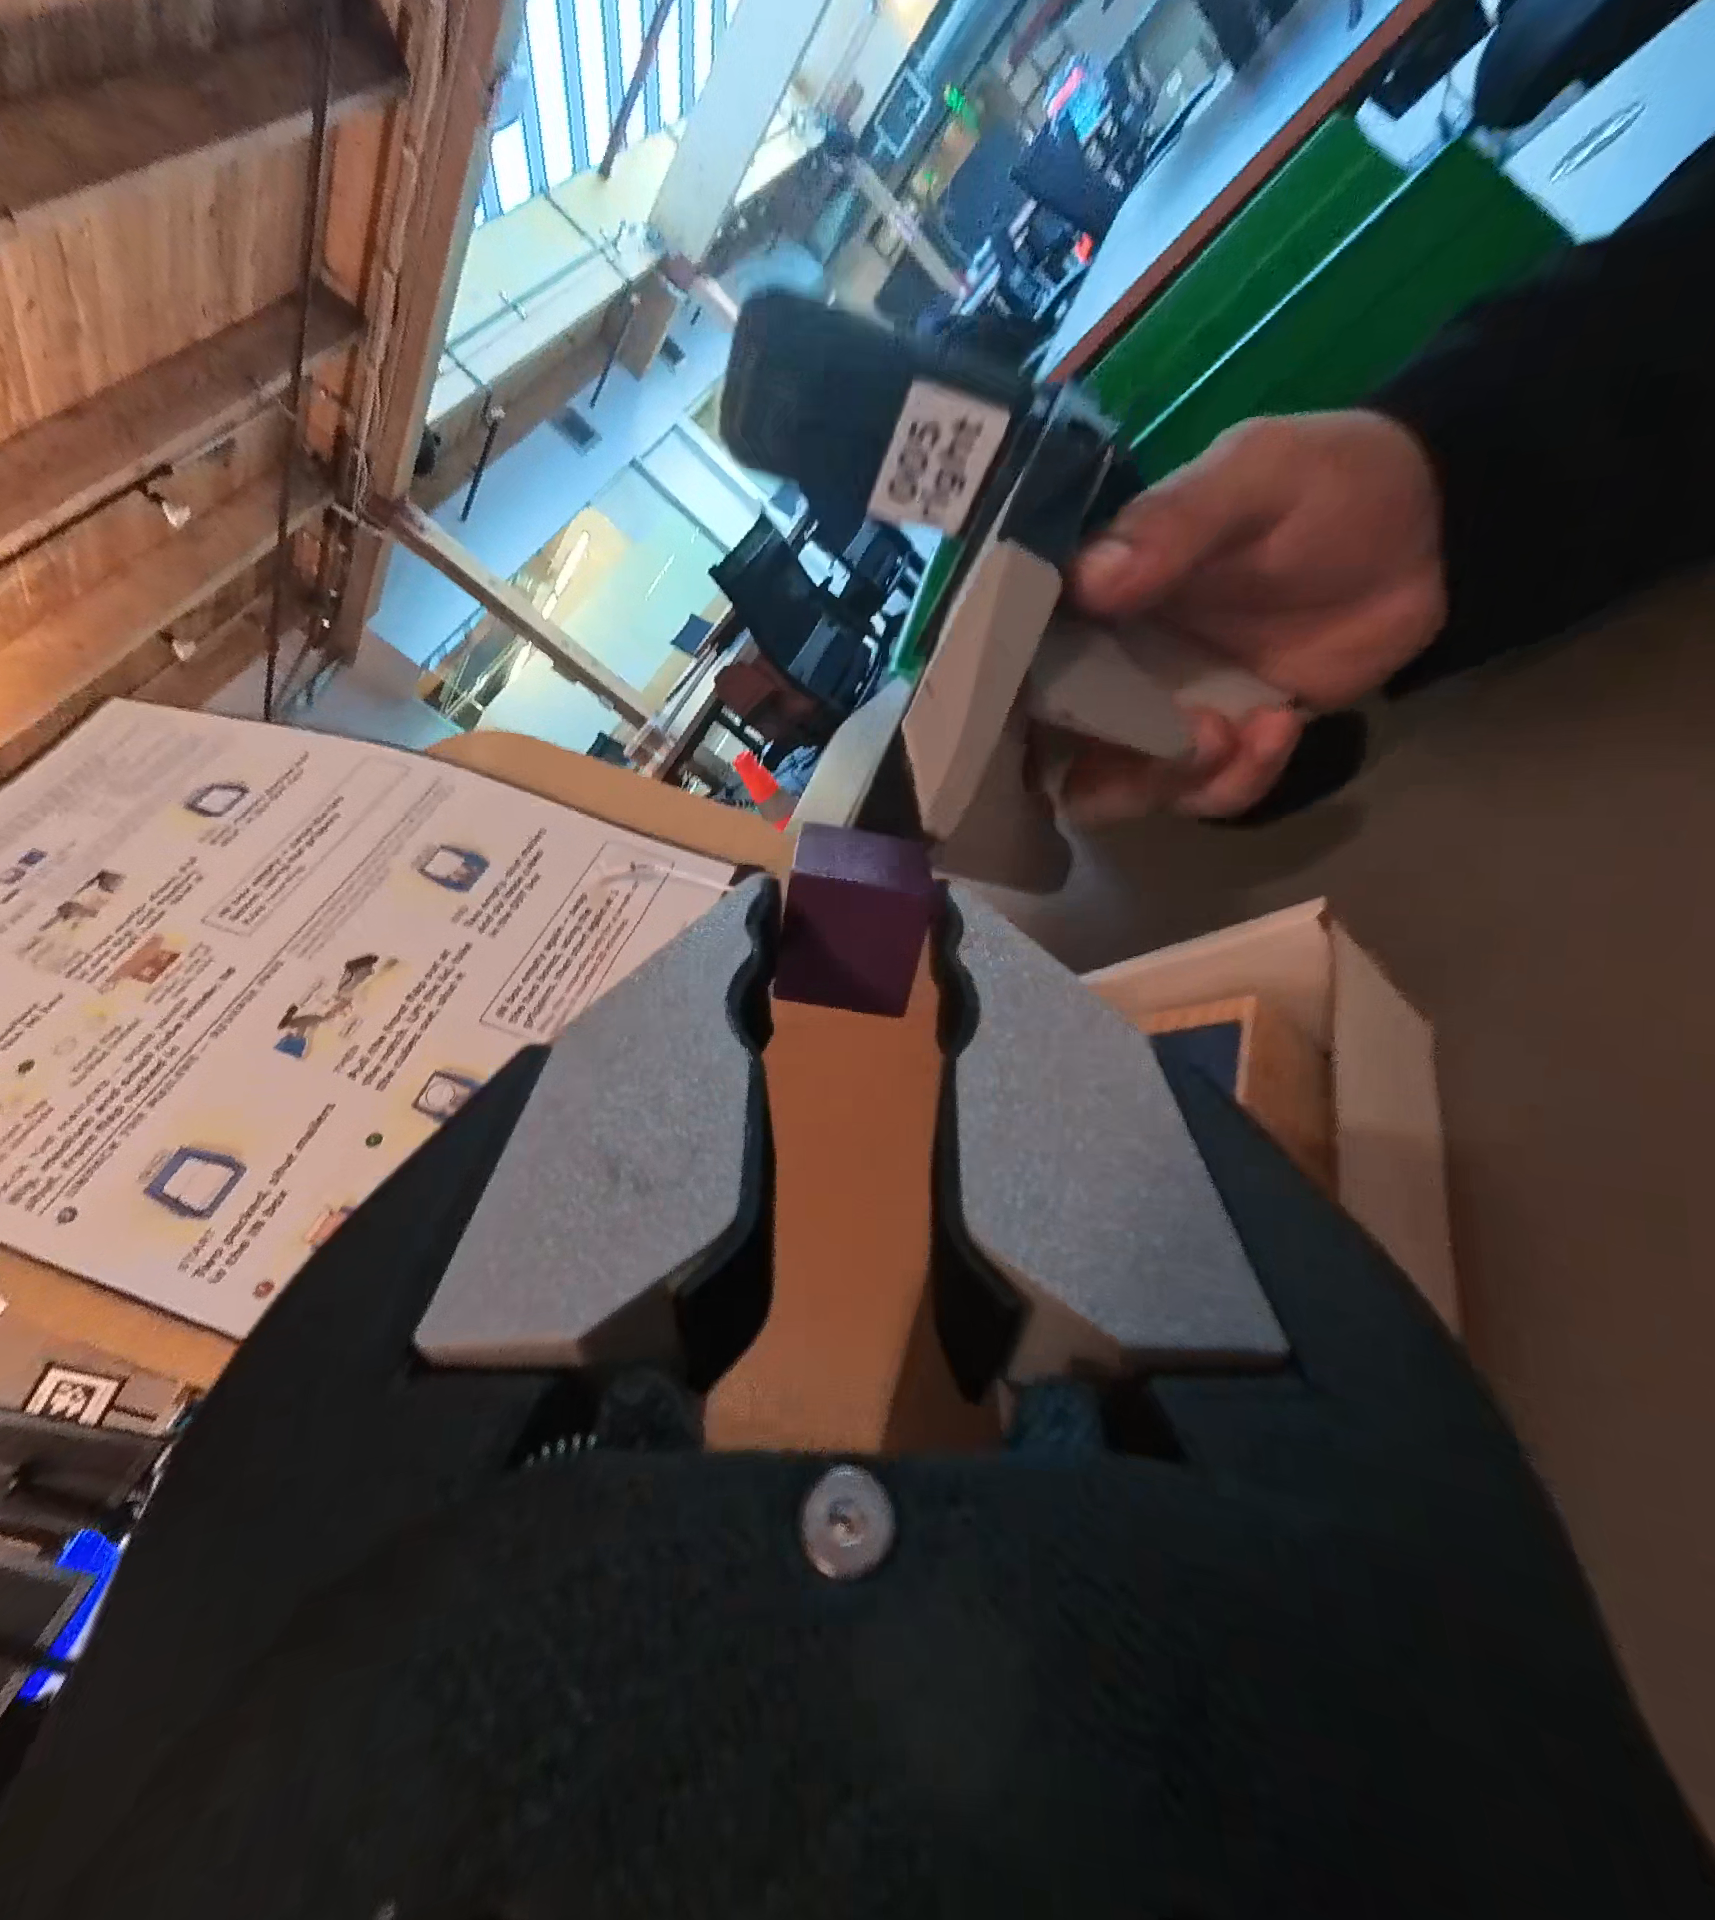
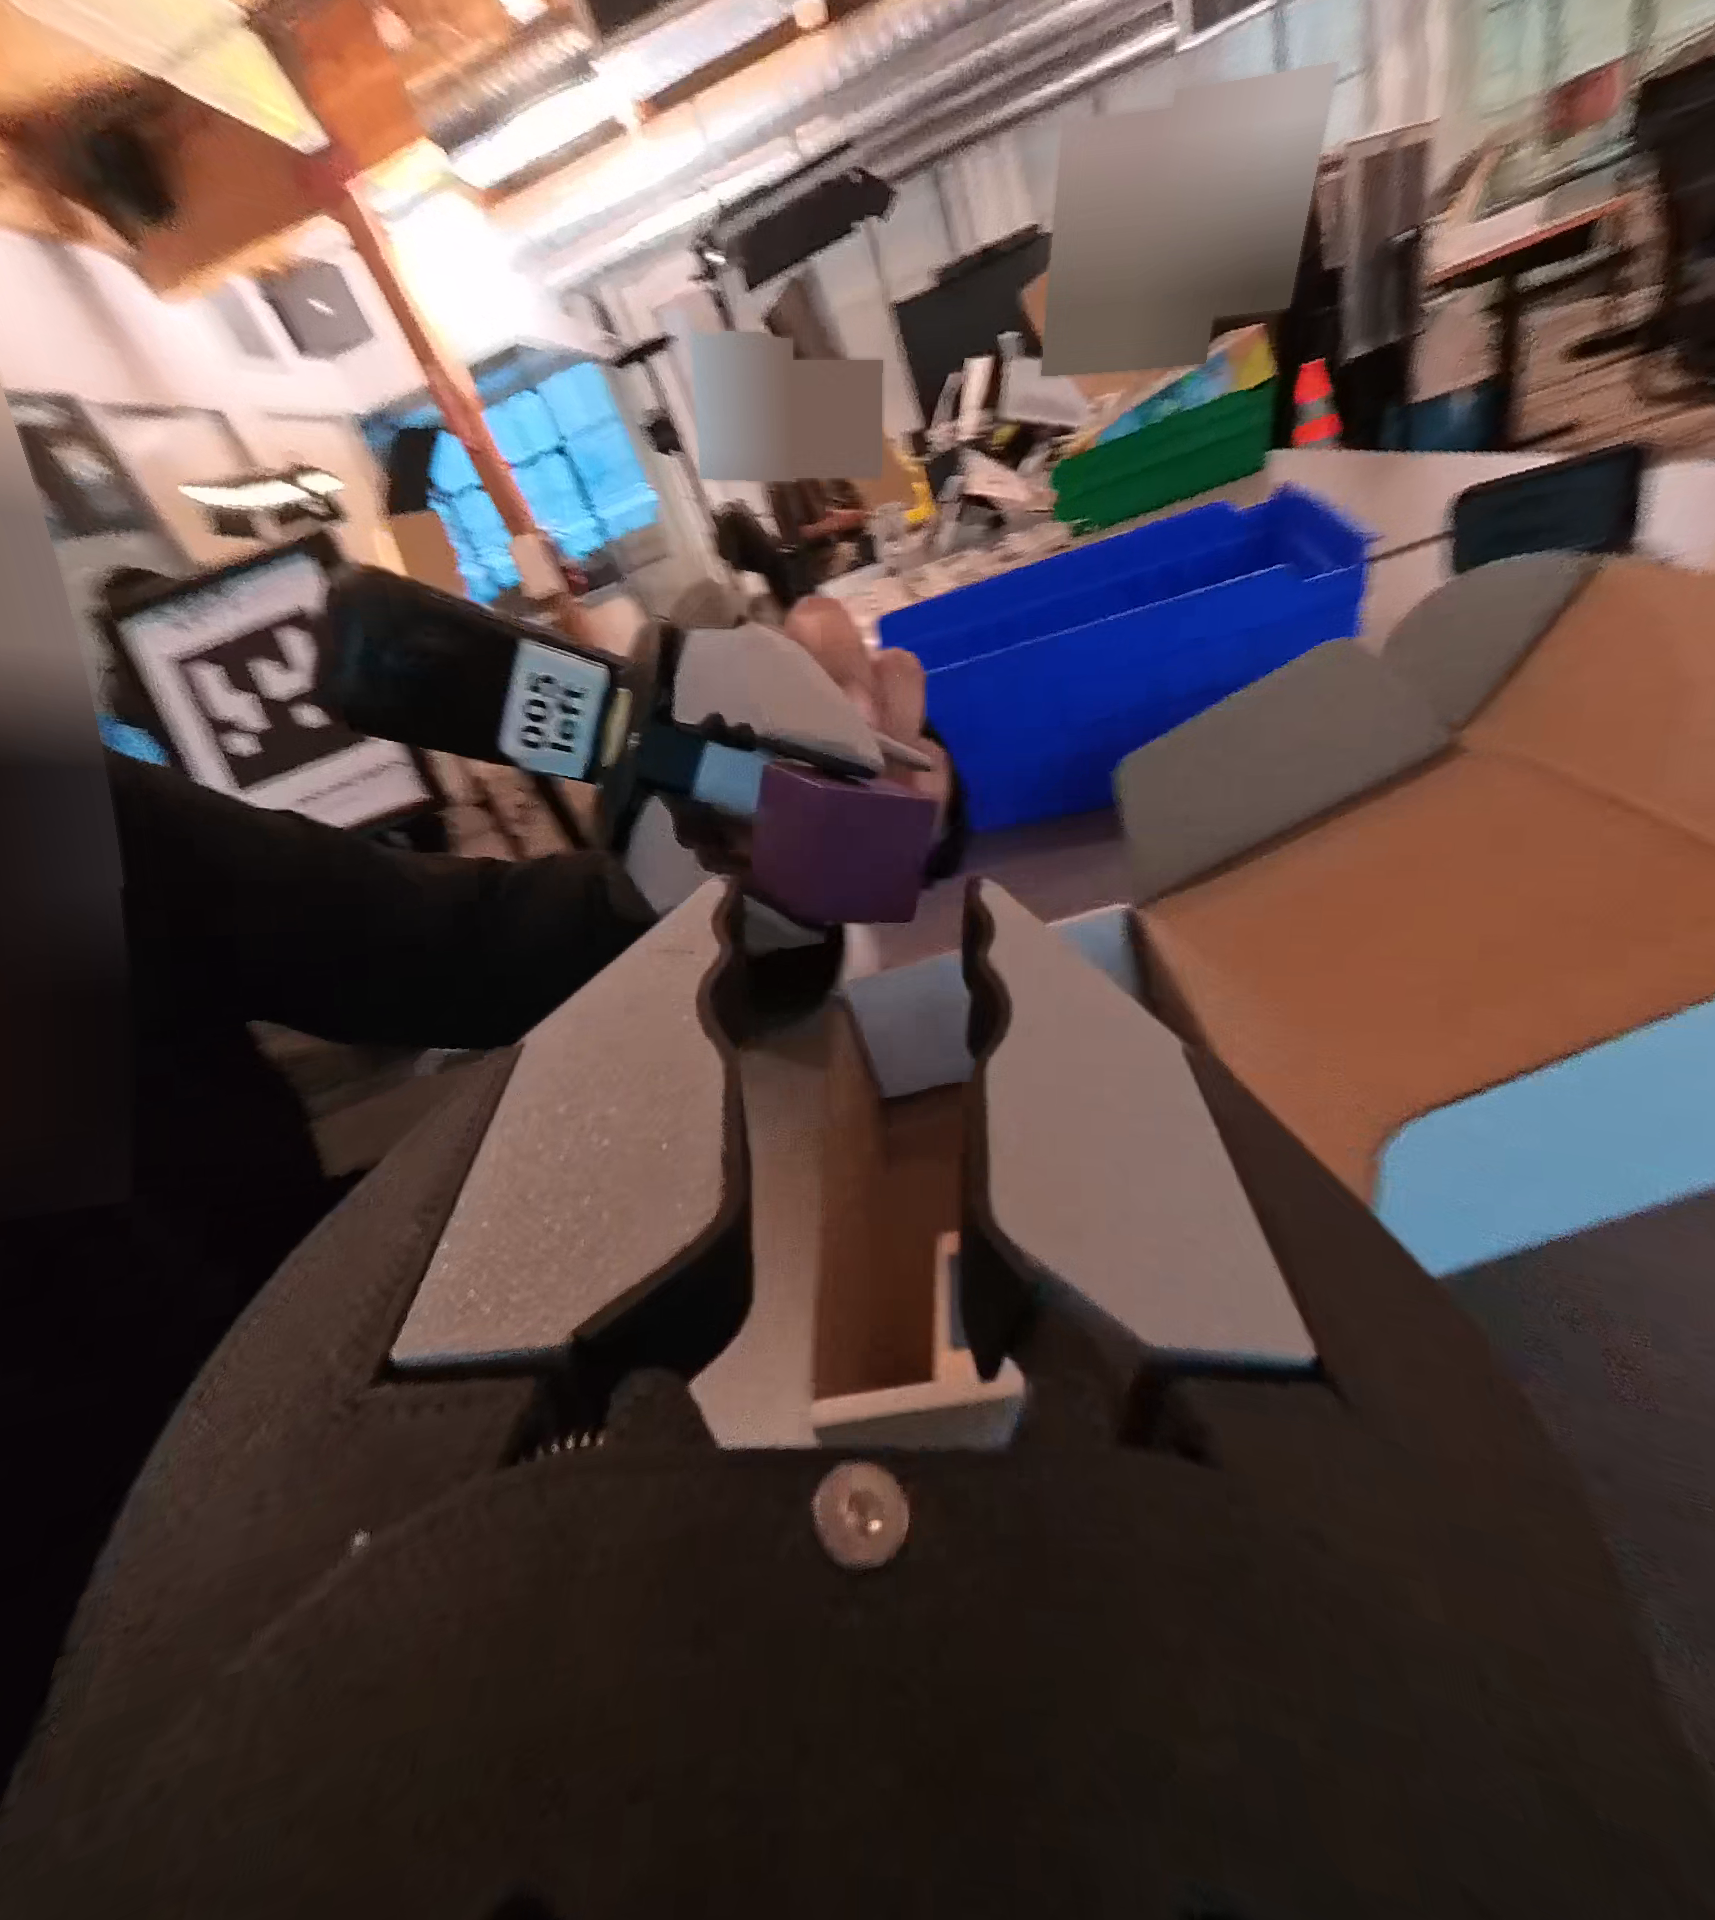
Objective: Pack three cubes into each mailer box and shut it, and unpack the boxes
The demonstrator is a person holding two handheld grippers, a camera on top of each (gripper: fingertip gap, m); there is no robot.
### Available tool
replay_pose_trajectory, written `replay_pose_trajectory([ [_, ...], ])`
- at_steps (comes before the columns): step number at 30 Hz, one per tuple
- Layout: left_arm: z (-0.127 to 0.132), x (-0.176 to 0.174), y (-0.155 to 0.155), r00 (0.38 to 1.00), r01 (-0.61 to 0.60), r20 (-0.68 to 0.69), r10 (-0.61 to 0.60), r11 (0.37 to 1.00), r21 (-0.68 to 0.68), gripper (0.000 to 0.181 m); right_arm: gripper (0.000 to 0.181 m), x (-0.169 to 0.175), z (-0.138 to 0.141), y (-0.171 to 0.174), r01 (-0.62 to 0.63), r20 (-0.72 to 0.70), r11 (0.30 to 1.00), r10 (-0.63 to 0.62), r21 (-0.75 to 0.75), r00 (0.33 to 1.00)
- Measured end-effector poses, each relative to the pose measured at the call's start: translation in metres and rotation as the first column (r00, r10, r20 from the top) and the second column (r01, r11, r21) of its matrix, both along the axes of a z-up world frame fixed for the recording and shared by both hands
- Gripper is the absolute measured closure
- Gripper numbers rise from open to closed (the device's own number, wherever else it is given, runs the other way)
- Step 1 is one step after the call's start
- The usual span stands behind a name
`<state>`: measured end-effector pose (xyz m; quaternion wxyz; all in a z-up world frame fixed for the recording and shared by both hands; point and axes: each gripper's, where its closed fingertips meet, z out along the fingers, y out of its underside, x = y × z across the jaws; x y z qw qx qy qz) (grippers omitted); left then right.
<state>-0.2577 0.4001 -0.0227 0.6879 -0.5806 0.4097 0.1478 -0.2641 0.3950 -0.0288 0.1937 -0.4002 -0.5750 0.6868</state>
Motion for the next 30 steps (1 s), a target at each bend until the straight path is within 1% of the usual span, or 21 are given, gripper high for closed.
replay_pose_trajectory([
  [1, 0.002, 0.003, -0.002, 1.000, 0.011, 0.001, -0.011, 1.000, 0.008, 0.155, 0.148, 0.003, 0.002, -0.005, -0.053, 0.008, 0.997, 0.054, -0.050, 0.999],
  [2, 0.003, 0.006, -0.003, 1.000, 0.018, 0.002, -0.018, 1.000, 0.015, 0.155, 0.150, 0.006, 0.003, -0.009, -0.096, 0.018, 0.990, 0.098, -0.099, 0.995],
  [3, 0.003, 0.008, -0.004, 1.000, 0.027, 0.003, -0.027, 0.999, 0.022, 0.155, 0.155, 0.006, 0.003, -0.010, -0.117, 0.029, 0.984, 0.122, -0.135, 0.992],
  [4, 0.003, 0.009, -0.004, 1.000, 0.029, 0.002, -0.029, 0.999, 0.025, 0.155, 0.156, 0.007, 0.002, -0.009, -0.125, 0.033, 0.979, 0.132, -0.159, 0.991],
  [7, 0.000, 0.008, -0.003, 1.000, 0.015, 0.008, -0.015, 1.000, 0.002, 0.155, 0.158, 0.008, 0.003, -0.005, -0.121, 0.021, 0.974, 0.127, -0.189, 0.992],
  [9, -0.006, 0.004, 0.001, 1.000, -0.002, 0.020, 0.003, 0.999, -0.043, 0.153, 0.158, 0.005, -0.001, 0.002, -0.076, 0.036, 0.983, 0.083, -0.165, 0.996],
  [11, -0.012, -0.001, 0.004, 0.999, -0.009, 0.035, 0.012, 0.996, -0.086, 0.153, 0.158, 0.002, -0.006, 0.008, -0.014, 0.051, 0.993, 0.020, -0.115, 0.999],
  [13, -0.016, -0.003, 0.003, 0.999, 0.011, 0.053, -0.005, 0.993, -0.118, 0.150, 0.158, -0.001, -0.012, 0.015, 0.058, 0.067, 0.997, -0.055, -0.052, 0.996],
  [15, -0.014, -0.006, 0.000, 0.996, 0.039, 0.079, -0.030, 0.992, -0.117, 0.147, 0.158, -0.003, -0.016, 0.022, 0.122, 0.072, 0.992, -0.122, 0.008, 0.990],
  [17, -0.003, -0.011, -0.007, 0.991, 0.064, 0.125, -0.053, 0.995, -0.082, 0.153, 0.158, -0.006, -0.022, 0.027, 0.179, 0.082, 0.980, -0.187, 0.091, 0.979],
  [19, 0.018, -0.021, -0.015, 0.976, 0.062, 0.207, -0.063, 0.998, 0.013, 0.165, 0.158, -0.009, -0.031, 0.026, 0.208, 0.089, 0.953, -0.232, 0.219, 0.969],
  [21, 0.040, -0.042, -0.021, 0.945, -0.015, 0.325, -0.026, 0.993, 0.120, 0.177, 0.157, -0.012, -0.044, 0.019, 0.206, 0.096, 0.914, -0.254, 0.350, 0.962],
  [23, 0.048, -0.059, -0.023, 0.910, -0.066, 0.415, -0.006, 0.985, 0.158, 0.179, 0.157, -0.015, -0.055, 0.010, 0.188, 0.100, 0.873, -0.258, 0.450, 0.961],
  [24, 0.046, -0.065, -0.021, 0.893, -0.085, 0.451, 0.011, 0.986, 0.144, 0.179, 0.157, -0.017, -0.061, 0.006, 0.177, 0.105, 0.856, -0.258, 0.485, 0.960],
  [26, 0.032, -0.073, -0.010, 0.877, -0.105, 0.476, 0.073, 0.994, 0.042, 0.177, 0.157, -0.019, -0.068, 0.000, 0.157, 0.120, 0.832, -0.258, 0.532, 0.959],
  [30, 0.008, -0.095, 0.009, 0.825, -0.203, 0.513, 0.236, 0.972, -0.122, 0.173, 0.158, -0.018, -0.068, -0.003, 0.156, 0.095, 0.798, -0.258, 0.582, 0.962],
])
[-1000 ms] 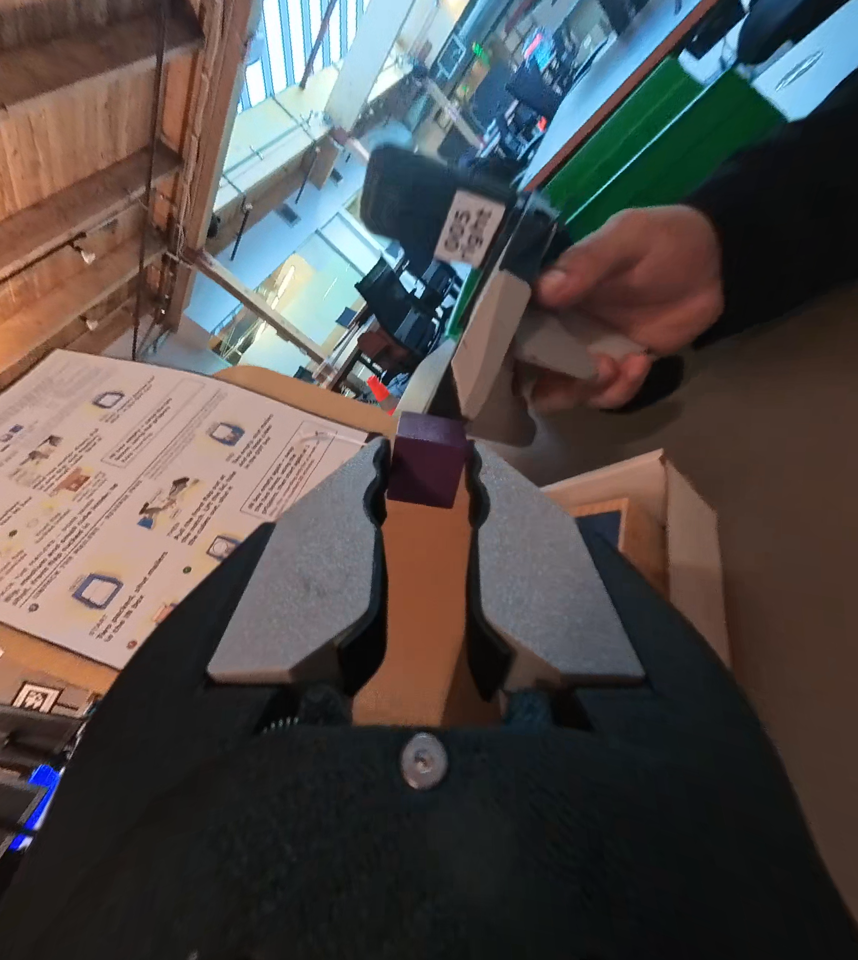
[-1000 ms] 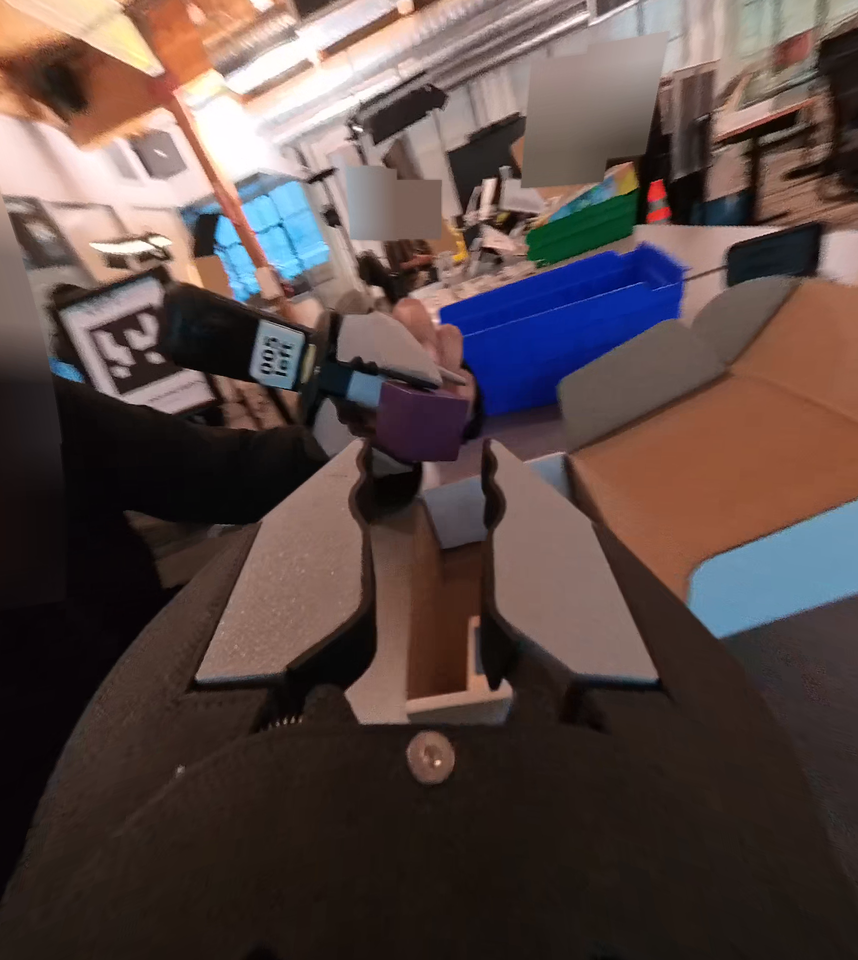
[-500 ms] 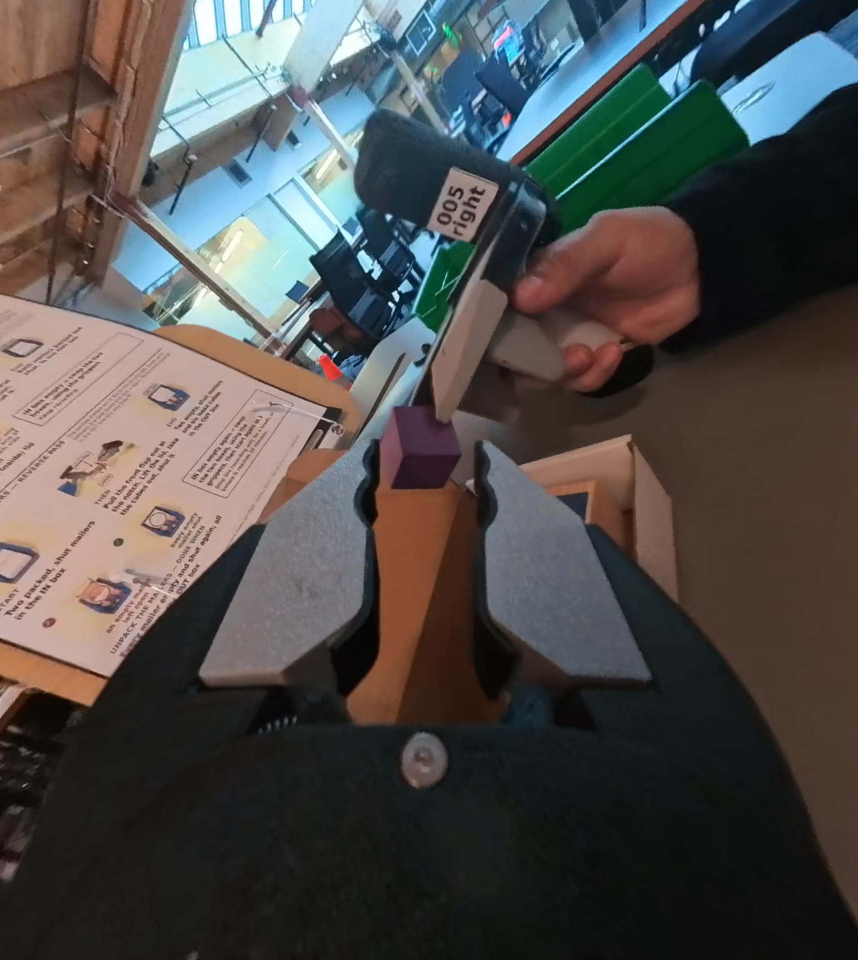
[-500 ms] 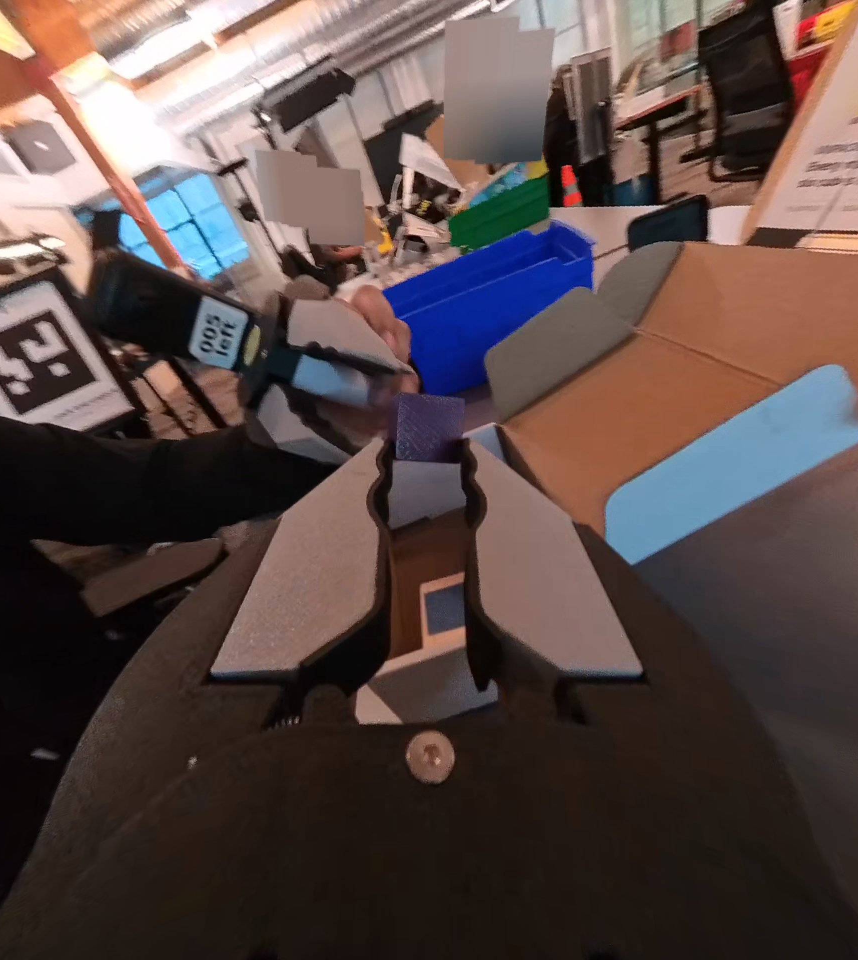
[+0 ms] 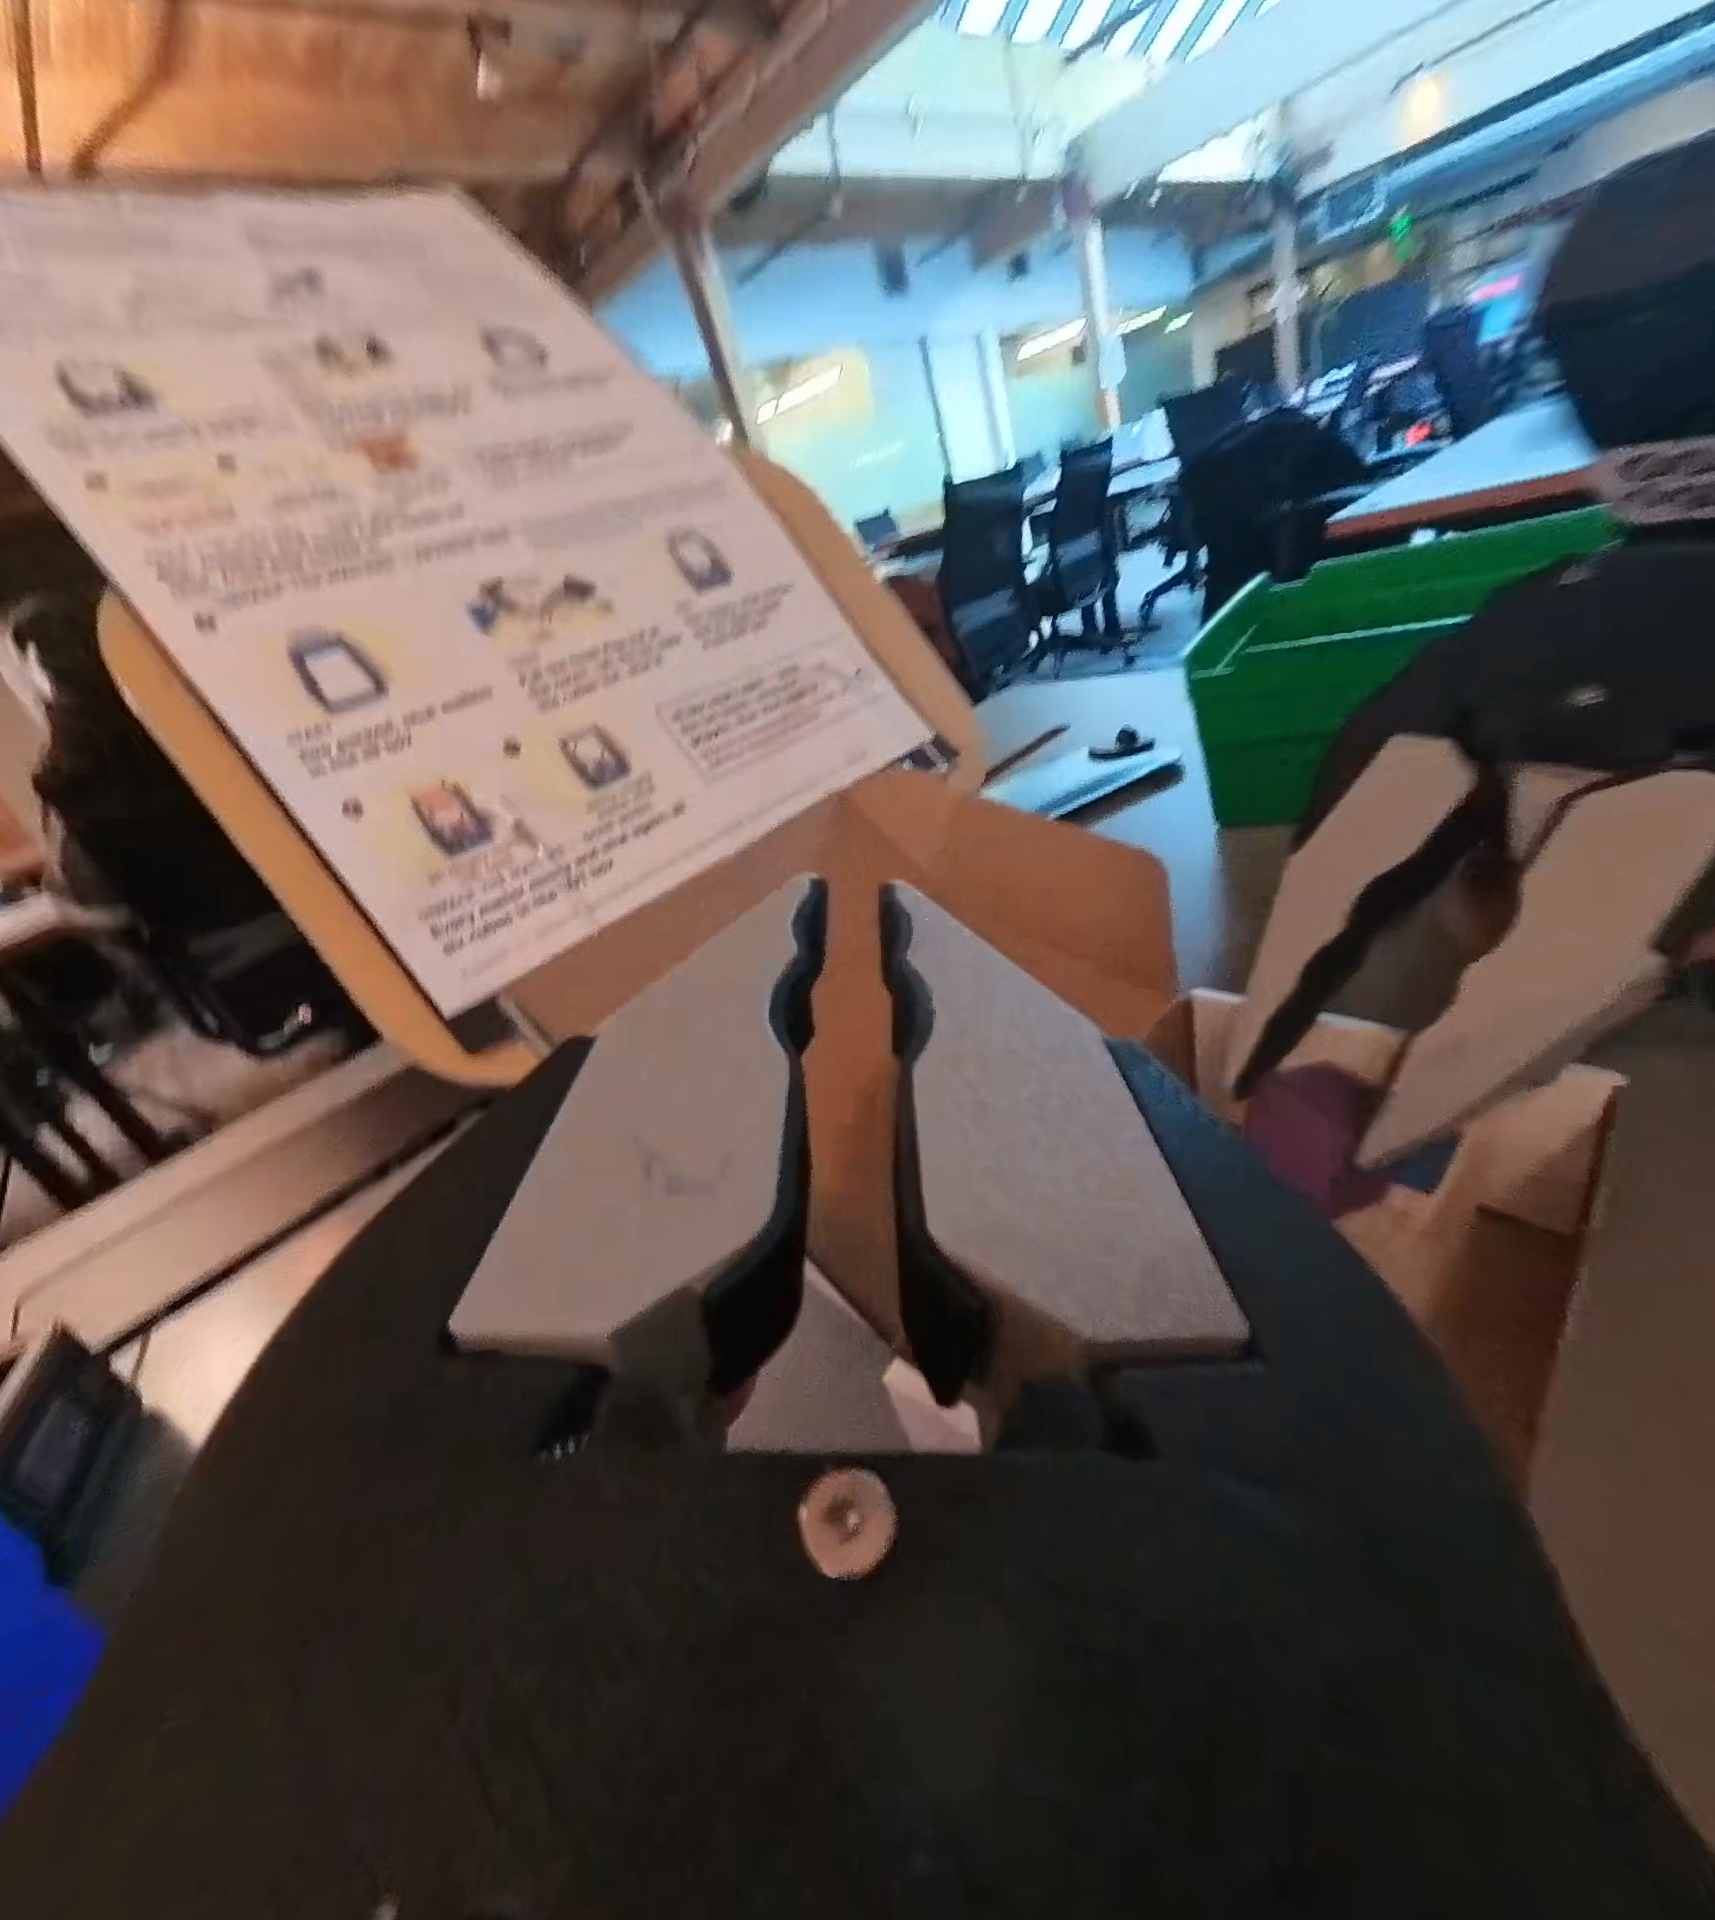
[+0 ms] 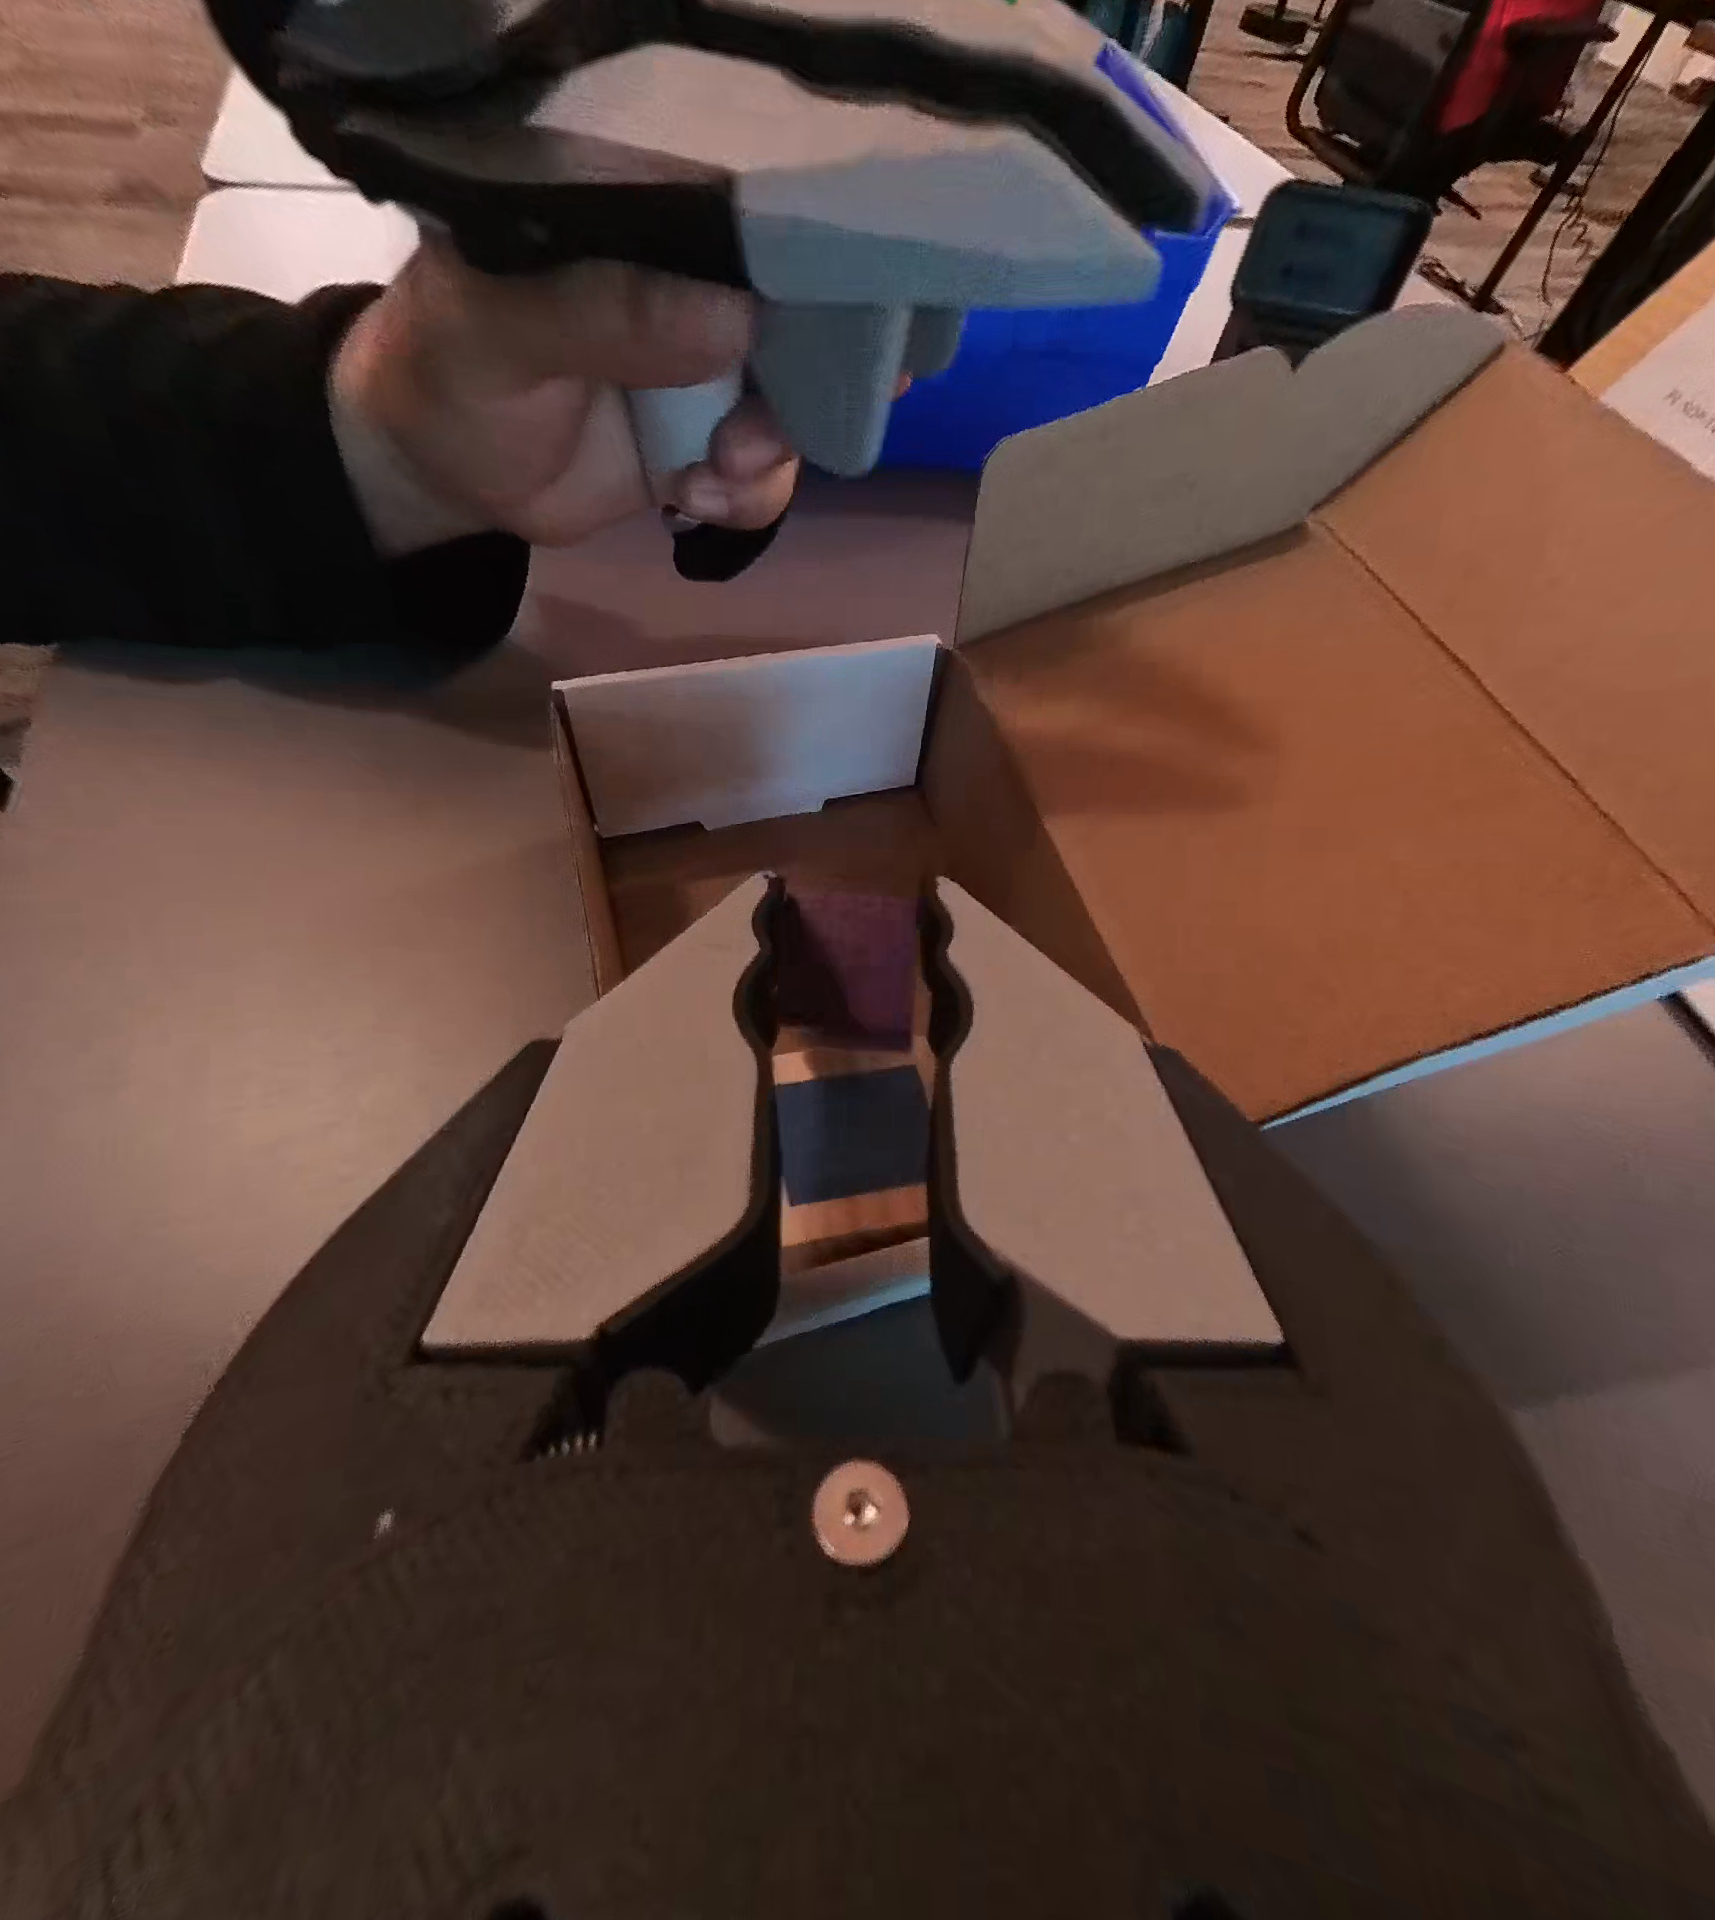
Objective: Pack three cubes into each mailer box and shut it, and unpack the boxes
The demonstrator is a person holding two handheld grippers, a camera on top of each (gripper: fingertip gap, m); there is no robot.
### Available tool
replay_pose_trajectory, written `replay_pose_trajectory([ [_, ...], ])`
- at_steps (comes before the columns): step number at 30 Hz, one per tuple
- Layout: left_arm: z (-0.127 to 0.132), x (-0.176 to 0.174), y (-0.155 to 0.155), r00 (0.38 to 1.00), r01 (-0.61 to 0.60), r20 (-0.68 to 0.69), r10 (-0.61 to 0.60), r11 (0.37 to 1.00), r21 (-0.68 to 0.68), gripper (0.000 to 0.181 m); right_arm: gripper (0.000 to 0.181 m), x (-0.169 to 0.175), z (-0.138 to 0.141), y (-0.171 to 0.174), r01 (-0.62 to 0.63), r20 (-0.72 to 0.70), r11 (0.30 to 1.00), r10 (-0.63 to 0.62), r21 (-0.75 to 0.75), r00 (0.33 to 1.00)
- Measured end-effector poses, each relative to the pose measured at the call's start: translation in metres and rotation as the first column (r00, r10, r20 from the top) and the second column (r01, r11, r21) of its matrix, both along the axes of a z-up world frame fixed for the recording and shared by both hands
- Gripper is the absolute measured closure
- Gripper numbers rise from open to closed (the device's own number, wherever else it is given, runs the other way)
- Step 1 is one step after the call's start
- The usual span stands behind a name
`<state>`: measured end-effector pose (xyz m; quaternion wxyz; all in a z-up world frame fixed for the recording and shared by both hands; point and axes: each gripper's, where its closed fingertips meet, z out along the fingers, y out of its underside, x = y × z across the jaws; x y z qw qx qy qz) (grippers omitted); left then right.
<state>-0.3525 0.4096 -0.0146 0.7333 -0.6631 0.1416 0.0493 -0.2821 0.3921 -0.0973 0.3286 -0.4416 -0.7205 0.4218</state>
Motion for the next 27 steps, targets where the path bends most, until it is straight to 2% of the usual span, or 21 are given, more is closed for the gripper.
replay_pose_trajectory([
  [3, -0.013, -0.010, 0.007, 0.997, -0.025, 0.064, 0.031, 0.996, -0.086, 0.166, 0.161, 0.001, 0.006, 0.002, 0.013, -0.035, 1.000, -0.012, 0.019, 0.999],
  [5, -0.018, -0.015, 0.009, 0.996, -0.042, 0.076, 0.050, 0.993, -0.113, 0.165, 0.161, 0.001, 0.015, 0.003, 0.016, -0.074, 0.999, -0.018, -0.030, 0.997],
  [9, -0.021, -0.014, 0.011, 0.996, -0.052, 0.061, 0.060, 0.991, -0.123, 0.166, 0.159, 0.003, 0.026, 0.011, 0.025, -0.093, 0.989, -0.039, -0.143, 0.995],
  [19, -0.019, -0.026, 0.008, 0.991, -0.067, 0.101, 0.082, 0.987, -0.145, 0.167, 0.154, 0.001, 0.027, 0.030, 0.116, -0.100, 0.977, -0.136, -0.181, 0.986],
  [23, -0.023, -0.028, 0.008, 0.980, -0.030, 0.188, 0.067, 0.981, -0.190, 0.160, 0.154, 0.002, 0.032, 0.044, 0.169, -0.130, 0.967, -0.196, -0.189, 0.972],
  [27, -0.032, -0.033, 0.012, 0.978, -0.061, 0.180, 0.104, 0.972, -0.228, 0.153, 0.156, 0.006, 0.043, 0.061, 0.215, -0.175, 0.945, -0.262, -0.246, 0.949],
])
